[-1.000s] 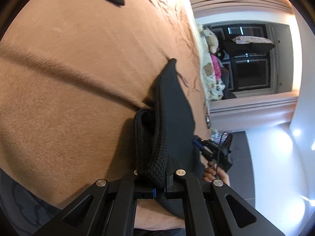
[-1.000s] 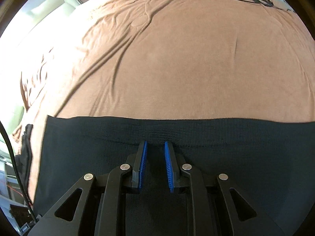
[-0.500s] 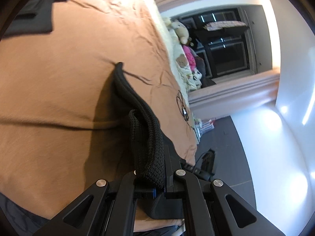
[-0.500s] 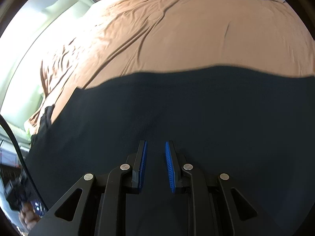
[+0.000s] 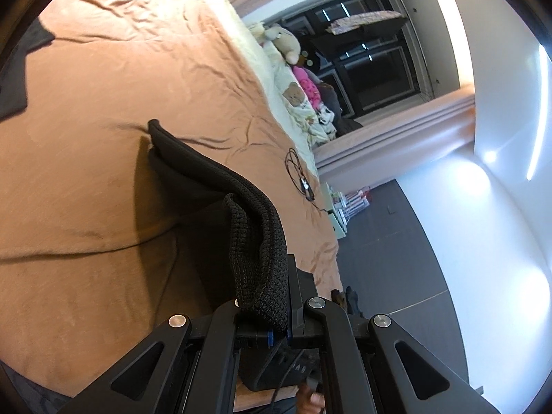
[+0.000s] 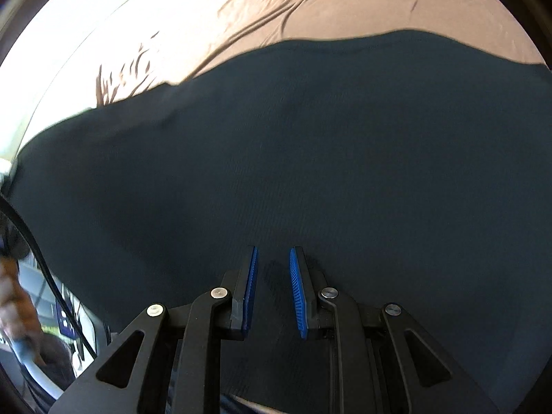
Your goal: Fold small clothes
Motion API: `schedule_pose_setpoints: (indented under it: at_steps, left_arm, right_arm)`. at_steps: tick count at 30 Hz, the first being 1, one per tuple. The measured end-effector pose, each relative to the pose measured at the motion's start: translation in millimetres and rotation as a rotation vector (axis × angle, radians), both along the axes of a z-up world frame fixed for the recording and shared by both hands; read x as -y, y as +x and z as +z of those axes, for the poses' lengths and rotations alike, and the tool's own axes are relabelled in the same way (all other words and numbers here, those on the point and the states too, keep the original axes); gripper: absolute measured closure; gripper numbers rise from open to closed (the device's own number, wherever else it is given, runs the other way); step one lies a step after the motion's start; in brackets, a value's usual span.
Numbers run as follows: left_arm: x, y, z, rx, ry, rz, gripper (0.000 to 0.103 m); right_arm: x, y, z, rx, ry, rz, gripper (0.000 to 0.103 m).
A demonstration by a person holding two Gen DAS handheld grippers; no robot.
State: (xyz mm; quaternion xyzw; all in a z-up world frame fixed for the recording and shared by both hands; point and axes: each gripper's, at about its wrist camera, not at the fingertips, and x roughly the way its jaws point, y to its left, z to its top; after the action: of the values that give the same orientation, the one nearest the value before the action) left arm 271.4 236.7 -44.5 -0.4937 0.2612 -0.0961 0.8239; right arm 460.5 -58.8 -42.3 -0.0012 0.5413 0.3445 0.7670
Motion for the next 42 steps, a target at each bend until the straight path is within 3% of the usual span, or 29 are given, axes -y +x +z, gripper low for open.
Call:
schedule_pose_setpoints:
  at_steps: [9, 20, 30, 32, 34, 35, 42]
  left_arm:
    - [27, 15, 20, 0.018, 0.048, -0.057, 0.100]
    - [83, 34, 41, 0.043, 0.090, -0.163, 0.100]
    - [140, 59, 48, 0.039, 0.130, -0.280, 0.100]
    - [151, 65, 49, 0.037, 0.133, -0.297, 0.100]
    - [162, 71, 49, 0.034, 0.131, -0.313, 0.100]
    - [167, 74, 48, 0.033, 0.130, -0.322, 0.100]
    - [205, 90, 36, 0.006, 0.139, -0.396, 0.100]
  right_arm:
    - [2, -25, -12, -0.006, 0.032, 0.011, 0.087]
    - [22, -28, -19, -0.032, 0.107, 0.012, 0.087]
    - [98, -36, 10, 0.111, 0.156, -0.096, 0.086]
    - [109, -38, 15, 0.134, 0.162, -0.122, 0.078]
    - [118, -43, 18, 0.167, 0.163, -0.150, 0.043]
    - [123, -45, 20, 0.185, 0.163, -0.163, 0.038]
    - [149, -57, 19, 0.221, 0.179, -0.216, 0.036]
